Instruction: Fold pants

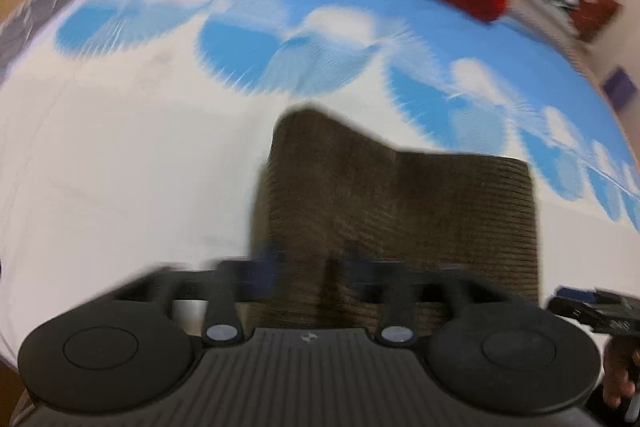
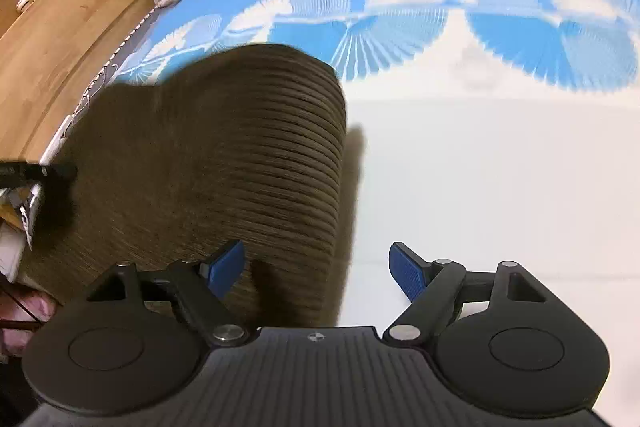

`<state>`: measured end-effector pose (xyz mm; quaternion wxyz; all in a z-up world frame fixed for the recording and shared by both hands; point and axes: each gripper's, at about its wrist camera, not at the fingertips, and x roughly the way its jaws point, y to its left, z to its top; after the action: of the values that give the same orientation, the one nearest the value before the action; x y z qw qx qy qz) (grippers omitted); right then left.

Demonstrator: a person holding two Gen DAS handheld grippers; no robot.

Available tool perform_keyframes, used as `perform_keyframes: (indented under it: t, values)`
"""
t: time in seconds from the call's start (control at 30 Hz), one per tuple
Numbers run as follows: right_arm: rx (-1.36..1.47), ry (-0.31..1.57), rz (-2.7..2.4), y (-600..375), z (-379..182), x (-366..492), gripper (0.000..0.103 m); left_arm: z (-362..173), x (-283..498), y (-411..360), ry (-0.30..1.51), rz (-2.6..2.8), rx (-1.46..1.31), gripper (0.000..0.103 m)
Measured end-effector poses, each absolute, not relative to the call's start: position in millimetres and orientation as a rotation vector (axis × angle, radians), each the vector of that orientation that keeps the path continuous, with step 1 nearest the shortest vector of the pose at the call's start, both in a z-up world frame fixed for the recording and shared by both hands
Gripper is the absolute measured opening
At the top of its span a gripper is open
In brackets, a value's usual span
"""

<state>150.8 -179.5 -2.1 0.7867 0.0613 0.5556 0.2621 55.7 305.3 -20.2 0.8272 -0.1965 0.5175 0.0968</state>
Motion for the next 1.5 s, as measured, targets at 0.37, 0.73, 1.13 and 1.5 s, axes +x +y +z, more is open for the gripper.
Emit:
perform_keyframes:
  t: [0.37,0.73,1.13,1.5]
  values:
    - [0.296,1.356,0.584,-166.9,-46.5,173.2,0.084,-100.9,77.7,328.9,1.209,0.080,-0.781,0.096]
    - [0.340,1.219,0.645,-165.0,-16.3,190.8,0.023,-56.5,107.3,278.4,1.180,0.042,-0.602,0.046]
    - [0.296,1.030,0.557,-327.4,120.1,250.6,0.021,32.0,197.6,115.3,0.962,-0.230,-0.659,0.047]
    - [0.082,1.077,-0.013,-469.3,34.8,285.1,0.034,12.3,233.6,11.5,1.036,-0.140,-0.249,0.048]
